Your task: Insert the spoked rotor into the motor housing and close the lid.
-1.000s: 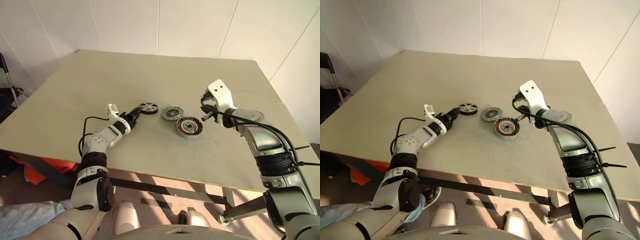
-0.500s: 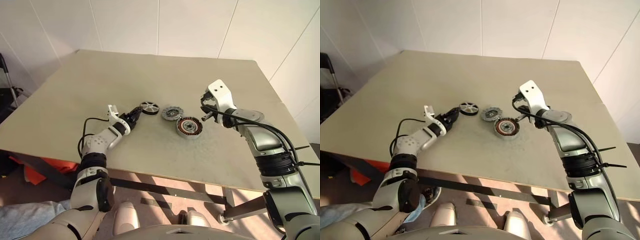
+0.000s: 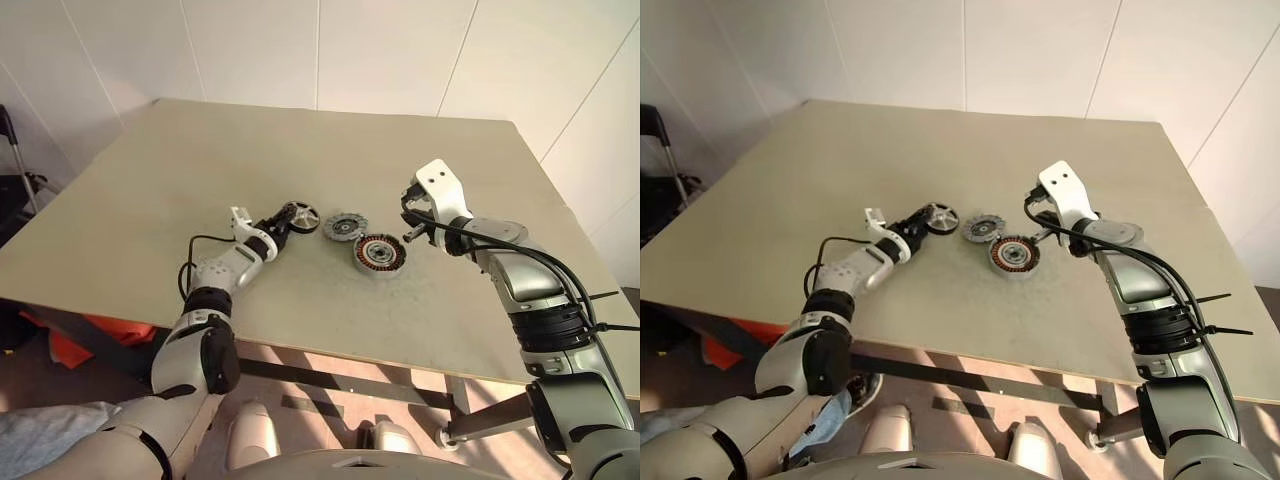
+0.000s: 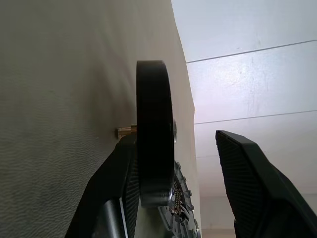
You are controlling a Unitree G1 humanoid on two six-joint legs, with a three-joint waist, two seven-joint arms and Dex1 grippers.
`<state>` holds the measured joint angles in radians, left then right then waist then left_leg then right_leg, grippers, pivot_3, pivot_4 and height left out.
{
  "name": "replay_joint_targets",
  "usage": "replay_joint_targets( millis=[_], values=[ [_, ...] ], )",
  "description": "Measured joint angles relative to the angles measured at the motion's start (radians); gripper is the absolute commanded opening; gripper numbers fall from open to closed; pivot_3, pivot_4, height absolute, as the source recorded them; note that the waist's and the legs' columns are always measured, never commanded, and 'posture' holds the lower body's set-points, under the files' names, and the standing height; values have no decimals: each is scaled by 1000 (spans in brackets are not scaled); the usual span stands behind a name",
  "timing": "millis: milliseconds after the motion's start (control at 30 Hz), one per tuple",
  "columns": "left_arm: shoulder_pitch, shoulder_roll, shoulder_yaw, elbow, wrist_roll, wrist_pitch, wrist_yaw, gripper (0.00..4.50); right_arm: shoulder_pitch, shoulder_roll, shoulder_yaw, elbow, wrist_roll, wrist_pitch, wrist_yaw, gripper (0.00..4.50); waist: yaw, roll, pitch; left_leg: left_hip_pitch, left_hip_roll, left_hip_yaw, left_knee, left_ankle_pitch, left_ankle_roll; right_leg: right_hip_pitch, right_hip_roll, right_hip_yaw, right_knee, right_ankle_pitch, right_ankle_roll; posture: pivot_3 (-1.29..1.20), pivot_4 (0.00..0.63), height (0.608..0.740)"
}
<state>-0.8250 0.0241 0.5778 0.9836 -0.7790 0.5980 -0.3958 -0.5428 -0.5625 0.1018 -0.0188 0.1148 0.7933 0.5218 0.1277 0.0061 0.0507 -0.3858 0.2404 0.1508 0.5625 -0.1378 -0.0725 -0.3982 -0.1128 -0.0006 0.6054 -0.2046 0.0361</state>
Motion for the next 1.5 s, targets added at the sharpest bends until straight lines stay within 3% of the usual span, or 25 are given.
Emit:
replay_joint_targets(
  millis=[33,133,267,300,567,867,1033,1267,1500],
  values=[
    [-2,0,-3,6,7,-5,-3,2433,0,0,0,0,0,0,0,0,0,0,0,0,0,0,0,0,0,0,0,0,0,0,0,0,0,740],
    [-4,1,-9,28,20,-18,-12,1844,0,0,0,0,0,0,-2,0,0,0,0,0,0,0,0,0,0,0,0,0,0,0,0,0,0,740],
    [-10,5,1,29,14,-23,-33,473,-3,0,0,7,-1,-1,-8,0,0,0,0,2,0,0,0,-1,1,2,0,0,0,0,0,0,0,740],
    [-13,8,4,29,12,-25,-33,342,-5,0,0,9,-1,-1,-11,0,-1,0,0,2,0,0,0,-1,1,2,0,0,1,0,0,0,0,740],
    [2,16,8,-8,0,24,-38,342,-22,1,-2,24,-3,-5,-30,0,-4,0,0,2,0,0,0,0,1,1,0,0,1,0,0,0,0,740],
    [60,-30,2,-318,-177,384,-68,342,-28,-66,-24,111,-62,-28,-77,0,2,0,3,-1,-1,0,1,-1,1,0,-1,-1,0,0,0,0,0,740],
    [69,-91,-43,-364,-230,553,-50,342,-18,-86,-51,145,-77,-42,-88,0,-1,0,3,-1,-1,0,1,-1,2,0,-1,-1,0,0,0,0,0,740],
    [47,-121,-151,-276,-150,540,-57,342,12,-98,-72,163,-86,-31,-108,0,-1,1,3,-1,-1,0,1,-1,2,0,-1,-1,0,0,0,0,0,740],
    [13,-127,-176,-196,-105,499,-101,342,44,-100,-90,144,-87,-16,-114,0,-1,1,3,-1,-1,0,1,-1,2,0,-1,-1,0,0,0,0,0,740]
  ],
)
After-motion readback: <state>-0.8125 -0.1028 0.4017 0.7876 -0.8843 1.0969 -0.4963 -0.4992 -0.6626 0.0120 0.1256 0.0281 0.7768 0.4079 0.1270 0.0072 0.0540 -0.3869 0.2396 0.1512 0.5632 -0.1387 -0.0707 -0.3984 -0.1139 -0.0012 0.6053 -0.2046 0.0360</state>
